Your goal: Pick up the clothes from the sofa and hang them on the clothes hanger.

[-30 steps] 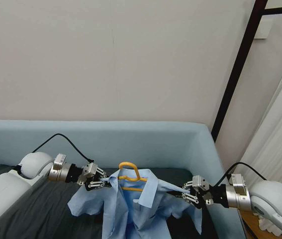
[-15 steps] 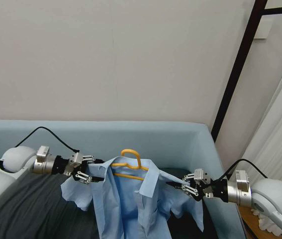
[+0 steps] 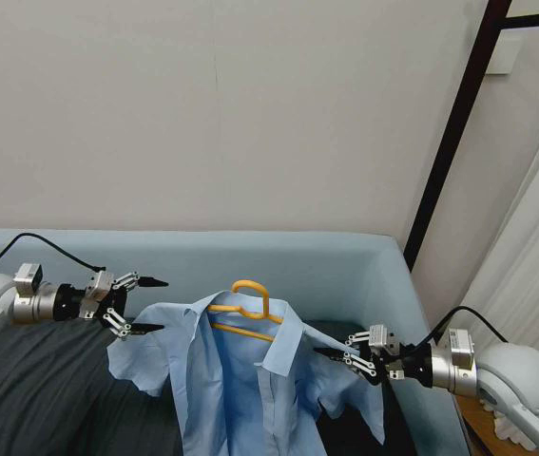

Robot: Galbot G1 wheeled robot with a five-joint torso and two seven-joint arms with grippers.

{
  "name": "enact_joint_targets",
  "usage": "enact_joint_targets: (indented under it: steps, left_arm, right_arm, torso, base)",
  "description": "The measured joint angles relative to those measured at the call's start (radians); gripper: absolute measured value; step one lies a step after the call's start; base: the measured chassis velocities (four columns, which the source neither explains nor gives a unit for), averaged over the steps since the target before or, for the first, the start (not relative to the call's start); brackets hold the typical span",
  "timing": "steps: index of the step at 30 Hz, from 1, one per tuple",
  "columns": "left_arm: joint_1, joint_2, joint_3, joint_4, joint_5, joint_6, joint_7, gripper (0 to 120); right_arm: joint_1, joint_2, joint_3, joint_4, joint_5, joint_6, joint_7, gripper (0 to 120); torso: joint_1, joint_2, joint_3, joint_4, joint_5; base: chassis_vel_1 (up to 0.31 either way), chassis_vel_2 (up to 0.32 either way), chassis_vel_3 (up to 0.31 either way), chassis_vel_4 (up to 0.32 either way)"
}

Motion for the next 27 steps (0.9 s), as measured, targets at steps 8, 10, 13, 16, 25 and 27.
enact_joint_targets:
  steps: [8, 10, 13, 16, 25, 27]
  left_arm:
    - [-0.021, -0.037, 0.012, 0.05, 0.073, 0.028, 0.116, 79]
    - [-0.029, -0.037, 0.014, 0.061, 0.079, 0.03, 0.121, 70]
    - [-0.033, -0.035, 0.015, 0.07, 0.082, 0.03, 0.122, 62]
    - [-0.037, -0.03, 0.015, 0.078, 0.084, 0.03, 0.122, 49]
    - [-0.04, -0.013, 0.01, 0.078, 0.087, 0.024, 0.122, 17]
    - [-0.039, -0.012, 0.009, 0.078, 0.088, 0.022, 0.121, 14]
  right_arm:
    - [0.011, -0.01, 0.008, -0.016, -0.004, 0.012, -0.02, 4]
    - [0.014, -0.01, 0.008, -0.023, -0.009, 0.015, -0.027, 4]
    - [0.014, -0.01, 0.008, -0.031, -0.011, 0.018, -0.03, 4]
    - [0.015, -0.009, 0.009, -0.044, -0.016, 0.025, -0.041, 4]
    - [0.014, -0.004, 0.01, -0.055, 0.012, 0.03, -0.045, 4]
    - [0.013, -0.004, 0.01, -0.054, 0.02, 0.03, -0.044, 4]
  torso:
    - [0.0, 0.0, 0.0, -0.0004, 0.0002]
    - [0.0, 0.0, 0.0, -0.0003, 0.0002]
    - [0.0, 0.0, 0.0, -0.0001, 0.0002]
    - [0.0, 0.0, 0.0, -0.0002, 0.0002]
    - [0.0, 0.0, 0.0, -0.0002, 0.0002]
    - [0.0, 0.0, 0.0, -0.0002, 0.0003]
  base:
    - [0.0, 0.0, 0.0, 0.0]
    - [0.0, 0.0, 0.0, 0.0]
    - [0.0, 0.0, 0.0, 0.0]
    - [0.0, 0.0, 0.0, 0.0]
    - [0.0, 0.0, 0.0, 0.0]
    - [0.0, 0.0, 0.0, 0.0]
